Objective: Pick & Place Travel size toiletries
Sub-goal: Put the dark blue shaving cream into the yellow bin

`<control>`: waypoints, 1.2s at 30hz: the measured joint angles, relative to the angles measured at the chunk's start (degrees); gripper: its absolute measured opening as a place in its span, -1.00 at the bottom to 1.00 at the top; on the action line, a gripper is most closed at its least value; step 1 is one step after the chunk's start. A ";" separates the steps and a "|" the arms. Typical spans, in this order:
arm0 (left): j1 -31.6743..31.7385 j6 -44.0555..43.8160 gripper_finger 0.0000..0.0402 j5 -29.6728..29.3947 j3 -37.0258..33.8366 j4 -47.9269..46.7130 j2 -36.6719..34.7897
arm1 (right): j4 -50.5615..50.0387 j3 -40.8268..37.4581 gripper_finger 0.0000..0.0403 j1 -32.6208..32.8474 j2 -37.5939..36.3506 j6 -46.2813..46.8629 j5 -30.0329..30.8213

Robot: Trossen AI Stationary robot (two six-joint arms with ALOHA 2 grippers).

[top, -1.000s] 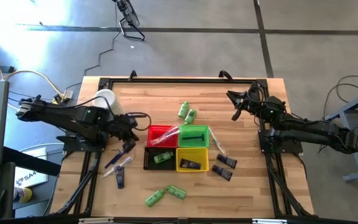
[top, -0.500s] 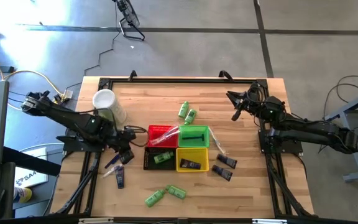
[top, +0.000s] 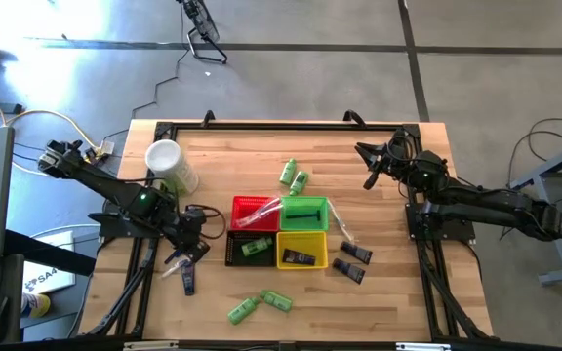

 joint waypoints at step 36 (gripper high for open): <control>-1.97 -23.87 0.42 -0.09 0.00 -3.37 0.00 | 3.07 0.00 -0.80 0.00 0.02 -3.61 1.31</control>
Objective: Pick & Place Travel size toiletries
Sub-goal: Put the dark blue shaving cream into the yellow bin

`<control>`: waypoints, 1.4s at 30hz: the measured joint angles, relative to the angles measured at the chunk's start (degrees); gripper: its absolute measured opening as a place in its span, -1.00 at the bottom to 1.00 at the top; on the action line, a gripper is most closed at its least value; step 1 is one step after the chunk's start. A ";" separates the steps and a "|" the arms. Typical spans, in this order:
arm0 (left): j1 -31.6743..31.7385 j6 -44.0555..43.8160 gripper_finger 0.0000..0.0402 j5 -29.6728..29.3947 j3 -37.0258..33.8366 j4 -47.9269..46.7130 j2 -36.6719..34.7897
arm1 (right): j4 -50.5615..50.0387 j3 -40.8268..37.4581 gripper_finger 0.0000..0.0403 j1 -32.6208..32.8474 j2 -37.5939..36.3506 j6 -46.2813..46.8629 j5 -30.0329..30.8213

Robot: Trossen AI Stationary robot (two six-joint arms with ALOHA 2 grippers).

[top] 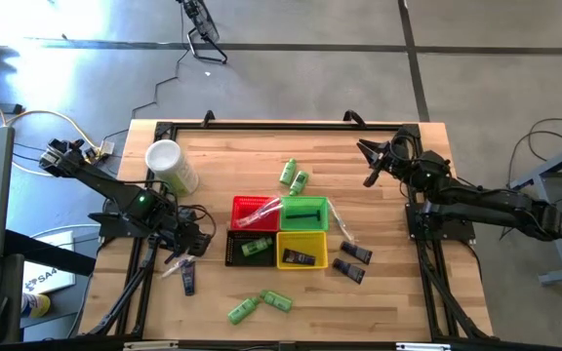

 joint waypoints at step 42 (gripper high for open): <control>-3.76 -9.55 0.48 11.63 -0.04 11.05 16.59 | -12.22 0.02 -0.80 0.07 0.63 0.73 -5.88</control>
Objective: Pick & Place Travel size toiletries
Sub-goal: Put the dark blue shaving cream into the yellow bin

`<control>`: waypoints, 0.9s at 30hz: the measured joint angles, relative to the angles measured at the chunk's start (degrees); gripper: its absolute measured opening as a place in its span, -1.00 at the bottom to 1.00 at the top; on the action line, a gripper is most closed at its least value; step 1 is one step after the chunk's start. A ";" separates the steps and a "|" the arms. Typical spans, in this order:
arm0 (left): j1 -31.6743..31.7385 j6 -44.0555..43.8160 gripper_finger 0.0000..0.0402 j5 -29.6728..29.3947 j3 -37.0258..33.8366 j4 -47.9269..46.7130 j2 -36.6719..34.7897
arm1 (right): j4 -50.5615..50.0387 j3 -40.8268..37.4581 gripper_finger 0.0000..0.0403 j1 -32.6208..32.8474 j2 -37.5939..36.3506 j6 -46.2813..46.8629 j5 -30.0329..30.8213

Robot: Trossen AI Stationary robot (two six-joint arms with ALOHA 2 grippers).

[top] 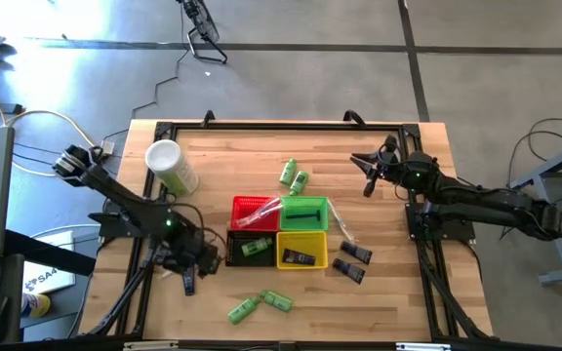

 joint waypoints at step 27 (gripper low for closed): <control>-14.40 -20.12 0.48 -12.35 0.02 4.53 8.44 | 0.09 0.00 -0.80 0.00 0.00 -0.20 -0.42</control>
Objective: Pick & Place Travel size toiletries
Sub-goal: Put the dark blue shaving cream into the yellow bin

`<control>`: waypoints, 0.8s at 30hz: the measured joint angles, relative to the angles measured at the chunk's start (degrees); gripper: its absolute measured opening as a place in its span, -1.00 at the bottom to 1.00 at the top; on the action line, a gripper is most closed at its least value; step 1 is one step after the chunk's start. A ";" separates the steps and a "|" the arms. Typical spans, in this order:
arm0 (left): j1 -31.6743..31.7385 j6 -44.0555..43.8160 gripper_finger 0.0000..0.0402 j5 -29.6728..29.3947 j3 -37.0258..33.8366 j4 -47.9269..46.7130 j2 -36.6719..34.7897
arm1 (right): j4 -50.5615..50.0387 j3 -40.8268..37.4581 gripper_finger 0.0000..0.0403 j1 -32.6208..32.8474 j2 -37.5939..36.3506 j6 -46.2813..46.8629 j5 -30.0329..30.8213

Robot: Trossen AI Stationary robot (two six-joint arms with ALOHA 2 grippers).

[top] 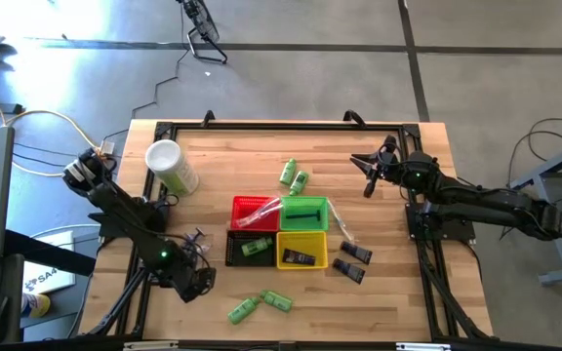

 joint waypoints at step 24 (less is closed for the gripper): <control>-4.44 -0.51 0.48 -4.24 0.02 4.60 5.29 | 0.01 0.00 -0.80 0.00 0.00 0.00 0.00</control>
